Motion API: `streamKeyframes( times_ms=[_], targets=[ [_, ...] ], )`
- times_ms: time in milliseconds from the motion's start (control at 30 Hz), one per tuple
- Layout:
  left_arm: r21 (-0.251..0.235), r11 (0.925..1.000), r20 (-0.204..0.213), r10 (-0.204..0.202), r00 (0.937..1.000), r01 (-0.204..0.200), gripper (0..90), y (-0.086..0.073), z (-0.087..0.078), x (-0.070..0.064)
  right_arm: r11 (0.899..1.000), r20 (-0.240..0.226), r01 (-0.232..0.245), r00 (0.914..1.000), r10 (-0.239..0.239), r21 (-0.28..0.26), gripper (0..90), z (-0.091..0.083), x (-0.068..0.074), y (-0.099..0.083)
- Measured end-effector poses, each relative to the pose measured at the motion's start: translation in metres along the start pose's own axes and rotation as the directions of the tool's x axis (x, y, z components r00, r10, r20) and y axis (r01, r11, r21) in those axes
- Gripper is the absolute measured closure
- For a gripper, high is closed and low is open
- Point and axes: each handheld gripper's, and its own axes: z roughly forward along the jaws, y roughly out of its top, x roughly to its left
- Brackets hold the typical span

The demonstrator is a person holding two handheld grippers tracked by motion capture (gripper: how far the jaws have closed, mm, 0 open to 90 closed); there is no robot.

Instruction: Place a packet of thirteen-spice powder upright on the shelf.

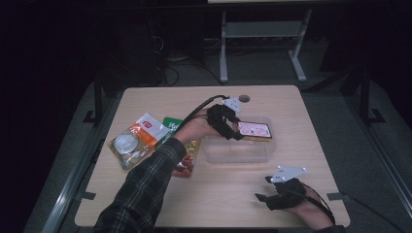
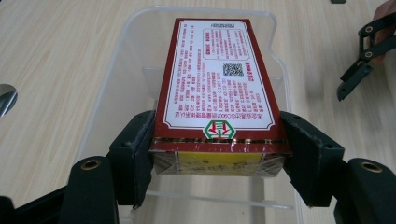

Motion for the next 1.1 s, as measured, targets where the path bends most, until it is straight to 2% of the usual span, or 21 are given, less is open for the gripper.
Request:
streamKeyframes(
  times_ms=[167, 833, 1100],
  targets=[
    [0.018, 0.9998, 0.006, 0.000, 1.0000, 0.000, 32.1, 0.001, 0.005, 0.003, 1.000, -0.001, -0.002, 1.0000, 0.002, -0.004, 29.1, -0.001, 0.000, 0.000],
    [-0.048, 0.9988, -0.001, 0.008, 1.0000, -0.008, 31.8, 0.020, 0.003, 0.004, 1.000, -0.004, 0.000, 1.0000, 0.000, -0.005, 29.1, 0.000, -0.001, 0.001],
    [-0.071, 0.9970, -0.004, 0.030, 0.9995, -0.031, 31.7, 0.032, 0.005, 0.003, 1.000, 0.004, -0.014, 0.9999, 0.014, -0.013, 29.1, -0.001, -0.003, 0.000]
  ],
)
